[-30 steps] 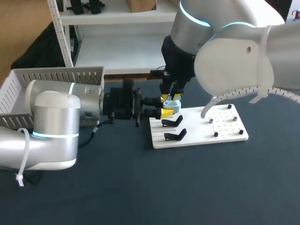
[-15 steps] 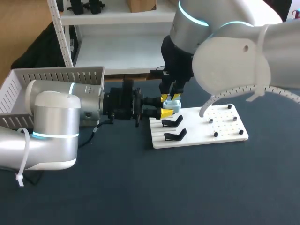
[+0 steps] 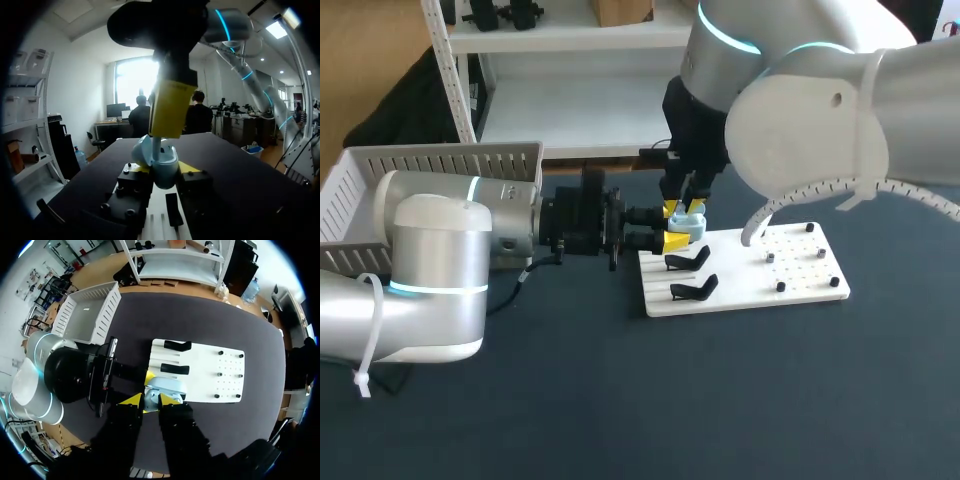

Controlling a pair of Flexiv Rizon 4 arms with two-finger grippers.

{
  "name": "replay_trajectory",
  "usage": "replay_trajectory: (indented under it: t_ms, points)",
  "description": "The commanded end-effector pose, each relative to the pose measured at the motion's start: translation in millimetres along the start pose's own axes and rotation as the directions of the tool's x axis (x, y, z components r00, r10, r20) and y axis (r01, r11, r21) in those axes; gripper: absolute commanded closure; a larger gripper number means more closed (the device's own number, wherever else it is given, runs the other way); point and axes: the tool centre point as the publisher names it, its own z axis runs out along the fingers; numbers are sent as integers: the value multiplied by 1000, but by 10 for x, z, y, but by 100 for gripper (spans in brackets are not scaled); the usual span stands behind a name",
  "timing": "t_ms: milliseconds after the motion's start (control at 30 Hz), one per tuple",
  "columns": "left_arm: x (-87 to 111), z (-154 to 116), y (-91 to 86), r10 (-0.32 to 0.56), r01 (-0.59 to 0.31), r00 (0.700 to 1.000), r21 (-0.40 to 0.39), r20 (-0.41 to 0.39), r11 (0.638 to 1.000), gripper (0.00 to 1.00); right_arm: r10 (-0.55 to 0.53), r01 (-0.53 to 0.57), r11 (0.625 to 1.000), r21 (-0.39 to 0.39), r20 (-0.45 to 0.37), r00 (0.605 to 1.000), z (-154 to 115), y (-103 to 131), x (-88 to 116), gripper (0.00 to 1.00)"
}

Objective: Pick up each earbud case from the left stands, insert the matching earbuds, close the lid, and place the case in the box.

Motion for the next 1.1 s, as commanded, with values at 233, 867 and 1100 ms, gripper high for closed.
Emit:
replay_trajectory:
  t_ms: [233, 867, 1100]
  points:
    - [7, 2, -14, 2, -2, 1000, -5, 3, 1000, 100, 3, -3, 1000, 1, -9, 1000, 13, -12, -13, 100]
    - [7, 2, -14, 2, -2, 1000, -5, 3, 1000, 100, 6, -6, 1000, -1, -10, 1000, -32, 2, 65, 100]
    - [7, 2, -14, 2, -2, 1000, -5, 3, 1000, 100, 8, -8, 1000, -1, -15, 1000, -7, -2, 79, 100]
